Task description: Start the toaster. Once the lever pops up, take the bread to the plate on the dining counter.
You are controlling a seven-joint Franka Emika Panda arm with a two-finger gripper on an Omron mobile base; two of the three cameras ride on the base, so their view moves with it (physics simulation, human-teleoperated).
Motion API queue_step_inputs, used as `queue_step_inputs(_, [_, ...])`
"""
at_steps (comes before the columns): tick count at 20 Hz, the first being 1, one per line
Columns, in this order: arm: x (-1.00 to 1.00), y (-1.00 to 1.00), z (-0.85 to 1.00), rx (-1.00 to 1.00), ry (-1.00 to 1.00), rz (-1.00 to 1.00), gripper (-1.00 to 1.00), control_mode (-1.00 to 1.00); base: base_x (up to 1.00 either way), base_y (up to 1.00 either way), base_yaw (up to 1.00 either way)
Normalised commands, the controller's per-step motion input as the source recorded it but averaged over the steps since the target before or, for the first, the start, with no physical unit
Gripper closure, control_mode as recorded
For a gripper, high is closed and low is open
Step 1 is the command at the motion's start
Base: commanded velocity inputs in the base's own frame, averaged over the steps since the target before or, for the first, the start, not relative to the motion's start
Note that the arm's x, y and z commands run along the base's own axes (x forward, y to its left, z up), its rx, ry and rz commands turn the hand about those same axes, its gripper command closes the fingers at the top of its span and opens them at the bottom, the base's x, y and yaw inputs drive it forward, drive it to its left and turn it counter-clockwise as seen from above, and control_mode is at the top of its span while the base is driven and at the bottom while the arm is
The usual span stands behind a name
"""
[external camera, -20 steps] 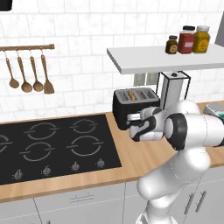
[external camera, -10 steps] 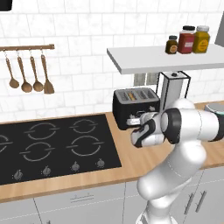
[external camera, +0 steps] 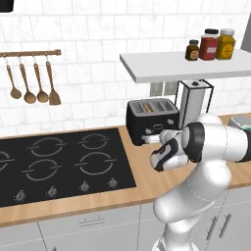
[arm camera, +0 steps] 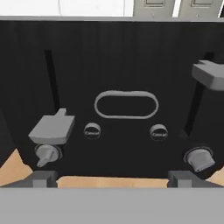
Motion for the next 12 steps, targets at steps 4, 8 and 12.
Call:
queue_step_inputs(4, [-0.06,-0.01,0.37,0.00,0.00,0.00,-1.00,-1.00,0.00,0.00,0.00])
queue_step_inputs(8, [0.00,0.00,0.43,0.00,0.00,0.00,-1.00,-1.00,0.00,0.00,0.00])
queue_step_inputs(12, [0.00,0.00,0.41,0.00,0.00,0.00,-1.00,-1.00,0.00,0.00,0.00])
